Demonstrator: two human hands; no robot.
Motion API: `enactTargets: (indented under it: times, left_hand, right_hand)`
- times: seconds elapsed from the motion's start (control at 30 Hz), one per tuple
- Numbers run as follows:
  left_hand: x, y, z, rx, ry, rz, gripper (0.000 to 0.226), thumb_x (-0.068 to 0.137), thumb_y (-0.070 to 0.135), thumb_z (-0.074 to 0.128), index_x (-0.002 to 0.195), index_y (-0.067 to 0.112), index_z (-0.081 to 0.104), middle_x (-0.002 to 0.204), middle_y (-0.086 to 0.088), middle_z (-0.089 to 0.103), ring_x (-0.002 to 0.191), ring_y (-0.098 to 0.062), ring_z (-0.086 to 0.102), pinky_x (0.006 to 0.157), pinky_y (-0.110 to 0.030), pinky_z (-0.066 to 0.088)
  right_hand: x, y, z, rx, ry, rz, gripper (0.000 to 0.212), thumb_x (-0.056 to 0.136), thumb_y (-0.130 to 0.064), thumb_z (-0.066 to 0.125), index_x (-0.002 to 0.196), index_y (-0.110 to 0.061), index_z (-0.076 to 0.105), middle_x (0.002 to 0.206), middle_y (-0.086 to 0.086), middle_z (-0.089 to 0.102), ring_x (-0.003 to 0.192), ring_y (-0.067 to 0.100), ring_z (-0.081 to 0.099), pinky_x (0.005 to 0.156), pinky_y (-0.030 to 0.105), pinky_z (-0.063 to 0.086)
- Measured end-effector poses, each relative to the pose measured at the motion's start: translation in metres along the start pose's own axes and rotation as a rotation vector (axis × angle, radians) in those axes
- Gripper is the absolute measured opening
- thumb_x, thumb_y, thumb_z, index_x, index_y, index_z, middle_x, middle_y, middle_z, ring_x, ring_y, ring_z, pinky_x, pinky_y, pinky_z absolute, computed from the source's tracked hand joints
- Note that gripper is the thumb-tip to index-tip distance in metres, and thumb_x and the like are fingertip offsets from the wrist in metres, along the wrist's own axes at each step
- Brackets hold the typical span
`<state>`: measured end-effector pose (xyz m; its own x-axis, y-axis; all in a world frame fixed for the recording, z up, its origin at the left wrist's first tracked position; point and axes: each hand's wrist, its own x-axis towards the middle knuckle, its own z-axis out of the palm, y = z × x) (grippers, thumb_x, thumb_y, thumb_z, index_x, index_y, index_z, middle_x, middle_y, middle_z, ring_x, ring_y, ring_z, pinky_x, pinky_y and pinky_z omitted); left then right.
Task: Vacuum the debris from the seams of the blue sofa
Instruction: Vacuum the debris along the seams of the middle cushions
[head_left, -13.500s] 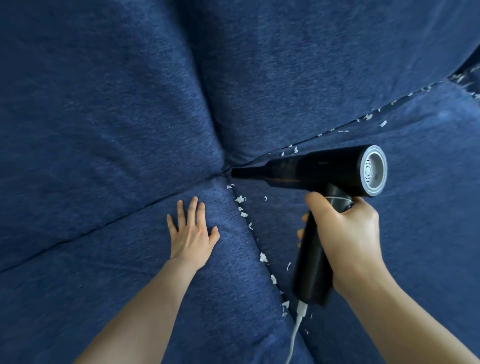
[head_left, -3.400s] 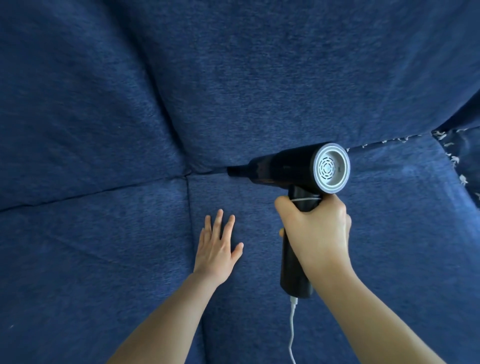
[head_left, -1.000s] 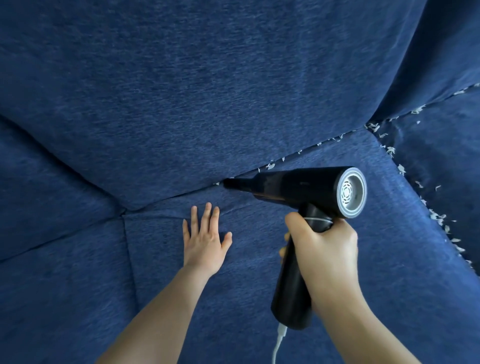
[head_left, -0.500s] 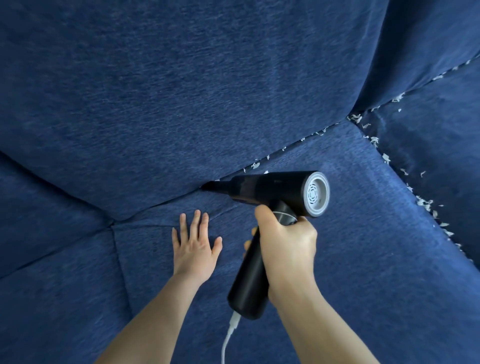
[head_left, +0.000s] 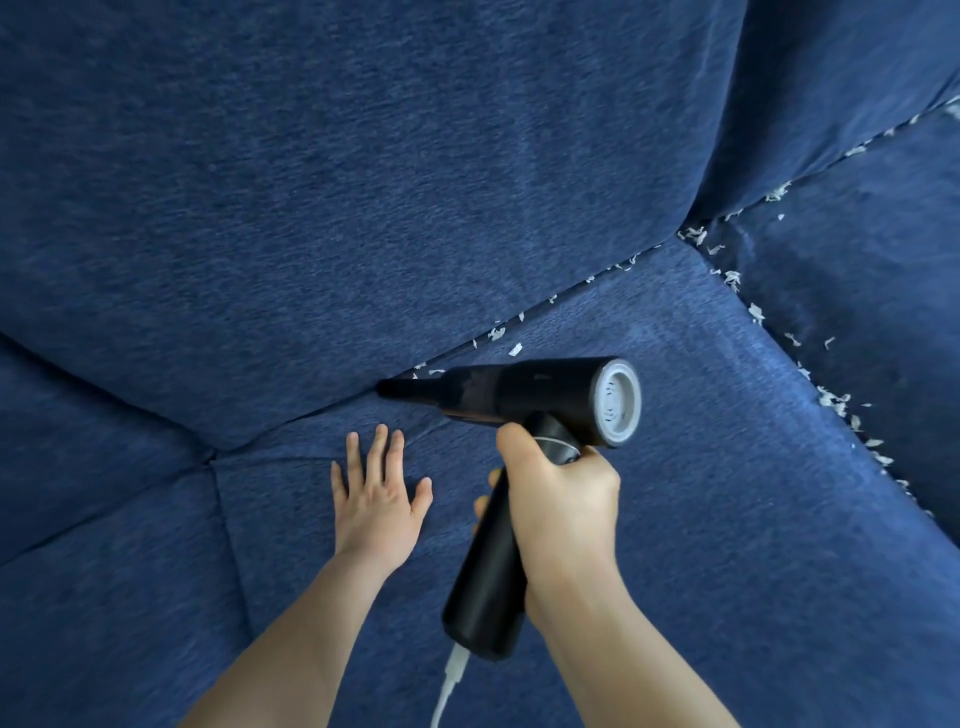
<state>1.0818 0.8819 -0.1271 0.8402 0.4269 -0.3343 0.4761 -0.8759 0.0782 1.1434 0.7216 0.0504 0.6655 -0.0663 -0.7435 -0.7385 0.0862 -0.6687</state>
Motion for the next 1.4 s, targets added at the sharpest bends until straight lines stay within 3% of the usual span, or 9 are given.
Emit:
enactTargets:
  times: [0.3, 0.5, 0.7, 0.8, 0.93, 1.03, 1.13, 1.3, 1.4]
  left_hand:
    - [0.000, 0.003, -0.002, 0.034, -0.024, -0.020, 0.071, 0.097, 0.053, 0.025, 0.154, 0.017, 0.003, 0.162, -0.001, -0.005, 0.147, -0.030, -0.016, 0.119, -0.049, -0.001]
    - [0.001, 0.008, -0.004, 0.021, -0.033, -0.039, 0.070, 0.098, 0.051, 0.029, 0.154, 0.017, 0.004, 0.162, -0.001, -0.005, 0.147, -0.030, -0.016, 0.119, -0.050, -0.001]
    - [0.002, 0.008, -0.004, 0.019, -0.017, -0.033, 0.070, 0.097, 0.049, 0.035, 0.153, 0.015, 0.011, 0.162, -0.003, 0.001, 0.147, -0.032, -0.012, 0.119, -0.052, 0.002]
    - [0.004, 0.009, -0.007, 0.012, -0.024, -0.023, 0.070, 0.095, 0.045, 0.044, 0.151, 0.010, 0.021, 0.161, -0.007, 0.009, 0.147, -0.036, -0.006, 0.118, -0.055, 0.005]
    - [0.016, 0.009, -0.013, 0.064, 0.047, 0.130, 0.058, 0.085, 0.029, 0.063, 0.129, -0.004, 0.046, 0.154, -0.017, 0.025, 0.145, -0.038, 0.017, 0.116, -0.058, 0.018]
    - [0.025, 0.013, -0.018, 0.007, 0.048, 0.162, 0.068, 0.093, 0.028, 0.051, 0.150, 0.005, 0.021, 0.161, -0.010, 0.010, 0.148, -0.032, 0.009, 0.119, -0.050, 0.010]
    - [0.030, 0.018, -0.019, 0.047, 0.009, 0.191, 0.068, 0.099, 0.032, 0.036, 0.154, 0.020, -0.002, 0.162, 0.001, -0.008, 0.149, -0.029, -0.006, 0.120, -0.046, 0.003]
    - [0.020, 0.028, -0.011, 0.000, 0.017, 0.134, 0.065, 0.097, 0.029, 0.039, 0.154, 0.020, 0.008, 0.162, 0.002, -0.001, 0.149, -0.029, -0.003, 0.120, -0.046, 0.005]
    - [0.017, 0.027, -0.006, -0.008, 0.045, 0.144, 0.065, 0.096, 0.027, 0.044, 0.153, 0.020, 0.016, 0.161, 0.002, 0.007, 0.148, -0.030, 0.002, 0.120, -0.047, 0.007]
  right_hand:
    - [-0.012, -0.019, -0.037, -0.203, 0.036, -0.180, 0.017, 0.076, -0.019, 0.072, 0.066, -0.009, 0.062, 0.052, 0.004, 0.067, 0.041, 0.018, 0.066, 0.062, 0.042, 0.061]
    - [-0.005, -0.016, -0.028, -0.243, -0.013, -0.146, 0.014, 0.076, -0.021, 0.071, 0.074, -0.009, 0.064, 0.052, 0.001, 0.066, 0.044, 0.018, 0.066, 0.060, 0.042, 0.063]
    - [-0.006, -0.014, -0.025, -0.307, 0.010, -0.195, 0.018, 0.071, -0.028, 0.072, 0.072, -0.012, 0.064, 0.062, 0.004, 0.071, 0.066, 0.028, 0.074, 0.068, 0.042, 0.063]
    - [-0.004, -0.021, -0.035, -0.276, 0.066, -0.209, 0.020, 0.071, -0.028, 0.072, 0.073, -0.009, 0.066, 0.059, 0.003, 0.070, 0.061, 0.025, 0.073, 0.065, 0.040, 0.062]
    - [0.006, -0.028, -0.035, -0.187, 0.087, -0.160, 0.015, 0.077, -0.022, 0.072, 0.079, -0.008, 0.067, 0.058, 0.003, 0.069, 0.045, 0.016, 0.067, 0.055, 0.032, 0.057]
    - [0.012, -0.030, -0.027, -0.193, 0.061, -0.149, 0.017, 0.078, -0.023, 0.072, 0.083, -0.007, 0.067, 0.062, 0.003, 0.070, 0.043, 0.014, 0.067, 0.051, 0.028, 0.056]
    - [0.014, -0.030, -0.026, -0.174, 0.051, -0.132, 0.016, 0.077, -0.024, 0.073, 0.083, -0.010, 0.068, 0.064, 0.002, 0.071, 0.045, 0.016, 0.068, 0.058, 0.035, 0.061]
    - [0.013, -0.032, -0.028, -0.131, 0.037, -0.112, 0.014, 0.078, -0.023, 0.073, 0.080, -0.012, 0.066, 0.062, 0.003, 0.070, 0.045, 0.020, 0.069, 0.064, 0.043, 0.064]
    - [0.013, -0.030, -0.021, -0.125, 0.048, -0.104, 0.021, 0.067, -0.034, 0.072, 0.077, -0.016, 0.066, 0.066, 0.003, 0.072, 0.062, 0.027, 0.075, 0.072, 0.049, 0.064]
